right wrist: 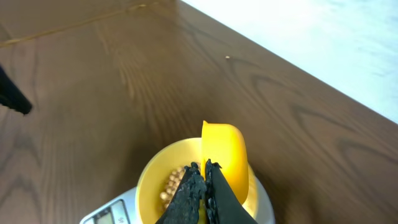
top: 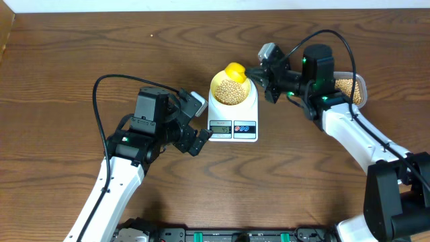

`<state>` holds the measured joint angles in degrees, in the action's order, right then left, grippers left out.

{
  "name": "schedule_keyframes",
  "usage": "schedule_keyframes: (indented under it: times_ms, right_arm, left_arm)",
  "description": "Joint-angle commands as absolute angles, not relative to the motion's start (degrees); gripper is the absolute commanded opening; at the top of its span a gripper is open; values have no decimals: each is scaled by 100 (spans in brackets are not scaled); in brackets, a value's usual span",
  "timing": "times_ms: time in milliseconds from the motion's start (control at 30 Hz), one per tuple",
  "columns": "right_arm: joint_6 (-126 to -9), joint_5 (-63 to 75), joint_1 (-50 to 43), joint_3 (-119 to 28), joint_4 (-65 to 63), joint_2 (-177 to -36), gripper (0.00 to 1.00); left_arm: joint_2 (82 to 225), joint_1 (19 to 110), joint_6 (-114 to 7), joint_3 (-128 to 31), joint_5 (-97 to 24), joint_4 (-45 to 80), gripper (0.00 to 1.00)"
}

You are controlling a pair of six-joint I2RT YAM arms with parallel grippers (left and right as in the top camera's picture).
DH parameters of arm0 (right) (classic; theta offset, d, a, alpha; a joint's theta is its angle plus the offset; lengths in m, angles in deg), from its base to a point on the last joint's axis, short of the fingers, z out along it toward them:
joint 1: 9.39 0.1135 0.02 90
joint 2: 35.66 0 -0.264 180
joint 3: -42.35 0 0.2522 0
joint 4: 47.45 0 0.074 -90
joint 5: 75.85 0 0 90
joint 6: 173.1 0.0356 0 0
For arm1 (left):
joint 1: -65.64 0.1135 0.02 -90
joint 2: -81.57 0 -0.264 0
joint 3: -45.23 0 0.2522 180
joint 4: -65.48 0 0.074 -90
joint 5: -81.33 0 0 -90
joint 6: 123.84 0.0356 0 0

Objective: Scoop item into bowl and weigh 50g on scale
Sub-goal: 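Tip the scoop to pour soybeans into the yellow bowl, then move the empty scoop back to the soybean tub with the right gripper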

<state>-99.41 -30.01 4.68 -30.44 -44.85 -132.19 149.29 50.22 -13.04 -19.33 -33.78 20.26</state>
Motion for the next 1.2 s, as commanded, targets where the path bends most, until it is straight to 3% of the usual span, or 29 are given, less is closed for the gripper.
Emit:
schedule_keyframes:
  times_ms: [0, 300, 467, 733, 967, 1167]
  right_arm:
    - [-9823, -2981, 321, -3029, -4643, -13232, 1]
    - [-8068, -2946, 260, -3029, -5991, -13232, 1]
    - [-6462, -2719, -16, -3029, -6846, -13232, 1]
    - [-4178, -2397, -942, -3029, -6509, -13232, 1]
    - [-3955, -2094, -1432, -3029, -6258, -13151, 1]
    - [-3891, -1414, -1504, -3029, -5062, -12690, 1]
  left_arm:
    - [14940, 5046, -1337, -1927, -3325, 2035, 97]
    - [14940, 5046, -1337, -1927, -3325, 2035, 97]
    - [14940, 5046, -1337, -1927, -3325, 2035, 97]
    - [14940, 5046, -1337, -1927, -3325, 2035, 97]
    - [14940, 5046, -1337, -1927, -3325, 2035, 97]
    - [14940, 5046, -1337, -1927, -3325, 2035, 97]
